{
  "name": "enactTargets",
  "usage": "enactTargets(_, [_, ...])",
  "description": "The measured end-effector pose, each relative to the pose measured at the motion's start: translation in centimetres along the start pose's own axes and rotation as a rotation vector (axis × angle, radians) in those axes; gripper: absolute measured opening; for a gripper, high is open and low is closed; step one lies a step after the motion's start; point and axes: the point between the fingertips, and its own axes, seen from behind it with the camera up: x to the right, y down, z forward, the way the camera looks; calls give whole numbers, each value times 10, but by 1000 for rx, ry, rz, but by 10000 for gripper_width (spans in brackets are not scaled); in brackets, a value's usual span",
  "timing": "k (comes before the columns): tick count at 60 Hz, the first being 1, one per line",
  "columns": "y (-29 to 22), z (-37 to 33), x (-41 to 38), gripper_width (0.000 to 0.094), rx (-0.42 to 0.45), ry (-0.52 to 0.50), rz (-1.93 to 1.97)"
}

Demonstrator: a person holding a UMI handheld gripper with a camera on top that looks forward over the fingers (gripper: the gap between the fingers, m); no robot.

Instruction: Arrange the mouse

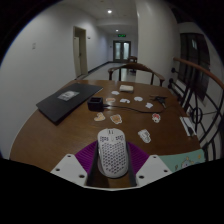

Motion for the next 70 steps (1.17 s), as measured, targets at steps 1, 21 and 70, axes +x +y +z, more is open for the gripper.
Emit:
enactTargets(1, [0,-1,0,483,2,-3,6])
enactTargets(21, [-73,-136,56,359,290,10,29])
enactTargets(70, [123,-206,202,849,1,109,12])
